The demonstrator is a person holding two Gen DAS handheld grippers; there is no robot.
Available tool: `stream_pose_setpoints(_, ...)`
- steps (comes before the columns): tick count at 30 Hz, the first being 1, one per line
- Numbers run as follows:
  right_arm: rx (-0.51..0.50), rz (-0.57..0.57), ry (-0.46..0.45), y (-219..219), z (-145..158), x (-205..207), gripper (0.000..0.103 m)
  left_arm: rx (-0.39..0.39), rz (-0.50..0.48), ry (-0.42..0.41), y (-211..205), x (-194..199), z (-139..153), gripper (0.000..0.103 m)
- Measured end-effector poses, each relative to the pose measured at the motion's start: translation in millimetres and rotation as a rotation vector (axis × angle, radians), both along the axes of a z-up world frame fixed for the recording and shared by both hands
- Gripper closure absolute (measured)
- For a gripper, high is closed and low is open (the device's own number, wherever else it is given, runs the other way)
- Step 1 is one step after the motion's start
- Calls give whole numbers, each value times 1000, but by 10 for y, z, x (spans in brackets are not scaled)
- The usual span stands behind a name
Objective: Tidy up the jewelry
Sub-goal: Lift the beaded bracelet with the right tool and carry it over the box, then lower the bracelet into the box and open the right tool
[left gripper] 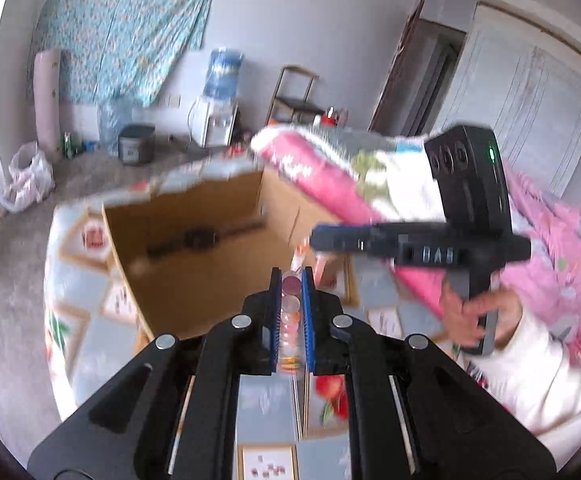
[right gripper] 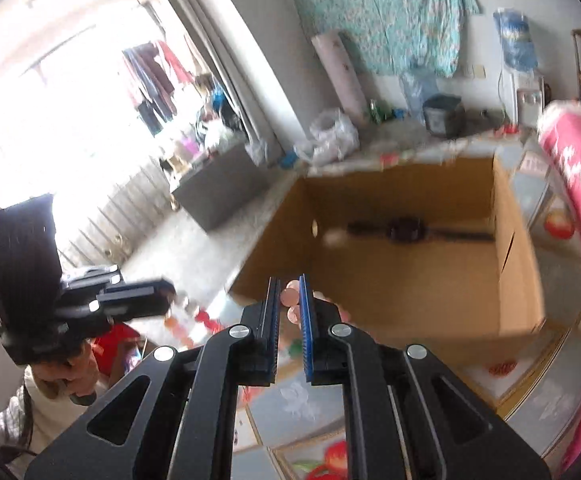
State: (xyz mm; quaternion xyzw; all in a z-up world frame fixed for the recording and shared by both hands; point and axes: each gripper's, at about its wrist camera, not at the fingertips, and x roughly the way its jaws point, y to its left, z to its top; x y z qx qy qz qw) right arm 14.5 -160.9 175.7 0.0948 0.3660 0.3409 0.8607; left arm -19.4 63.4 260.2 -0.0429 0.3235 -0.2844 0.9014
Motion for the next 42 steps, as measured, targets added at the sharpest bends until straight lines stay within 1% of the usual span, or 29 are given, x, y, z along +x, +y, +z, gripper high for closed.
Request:
stream_pose_setpoints(1,0,-5,-4,-26,64,49,93,8,7,-8,-21,98,108,94)
stream_pose_setpoints(2,-1,-15,-7,-35,105,93,93,30,21,-12,-88,166,146,94)
stream_pose_setpoints(3,-7,-32,-13,-35,137,173,93,92,58,-27,-175,296,189,94)
stream_pose_setpoints(4,-14,-40,-17,-43,153,208,93,131,80,-26,-232,465,196,94)
stream_pose_setpoints(7,-18,-79,-12,-52,124,369,93,170,110,33,-324,821,83,94)
stream_pose_setpoints(8,-16,-96,-15,-59,107,387,93,180,121,71,-365,1026,-23,94)
stream_pose_setpoints(10,-8,-117,-9,-72,44,493,93,195,142,110,-386,1228,-175,94)
stream_pose_setpoints(12,2,-119,14,-68,-26,614,93,209,158,167,-394,1487,-465,94)
stream_pose_setpoints(13,-14,-125,17,-44,-74,672,93,226,179,205,-391,1627,-616,94)
stream_pose_setpoints(14,-20,-125,21,-33,-89,693,93,244,194,228,-374,1686,-754,94)
stream_pose_setpoints(16,-27,-116,41,4,-157,763,93,327,234,292,-355,1861,-1043,94)
stream_pose_setpoints(17,-30,-117,46,16,-179,783,93,358,249,313,-344,1916,-1131,94)
stream_pose_setpoints(19,-44,-121,59,48,-235,833,93,444,275,343,-335,1970,-1291,94)
stream_pose_setpoints(20,-52,-125,63,62,-259,854,93,520,293,335,-348,1977,-1348,94)
stream_pose_setpoints(21,-65,-127,71,86,-294,888,93,574,302,336,-365,1975,-1377,94)
stream_pose_setpoints(23,-82,-130,81,120,-333,927,93,623,331,331,-379,1989,-1412,94)
stream_pose_setpoints(24,-101,-133,89,149,-364,966,93,681,341,306,-414,1986,-1412,93)
stream_pose_setpoints(25,-120,-137,94,175,-387,995,93,710,347,292,-429,1980,-1400,84)
stream_pose_setpoints(26,-135,-140,97,196,-399,1014,93,730,358,282,-422,1999,-1399,72)
stream_pose_setpoints(27,-162,-152,107,222,-430,1055,93,715,364,277,-395,2007,-1380,69)
stream_pose_setpoints(28,-183,-178,116,223,-445,1079,93,692,368,270,-364,1993,-1345,68)
stream_pose_setpoints(30,-200,-209,135,210,-483,1131,93,650,365,255,-311,1917,-1229,68)
stream_pose_setpoints(32,-241,-216,161,233,-522,1199,93,597,352,237,-230,1802,-1108,68)
stream_pose_setpoints(33,-282,-226,172,267,-545,1241,93,565,344,228,-173,1724,-1040,68)
stream_pose_setpoints(34,-309,-228,178,305,-554,1269,93,542,340,216,-125,1655,-983,66)
stream_pose_setpoints(35,-337,-223,188,355,-575,1305,93,517,332,199,-78,1575,-923,62)
stream_pose_setpoints(37,-408,-185,246,513,-687,1429,93,507,327,166,-9,1422,-870,54)
stream_pose_setpoints(39,-461,-182,307,613,-838,1571,93,479,315,151,47,1284,-838,54)
stream_pose_setpoints(42,-509,-163,421,767,-1090,1747,93,403,291,131,165,1047,-798,54)
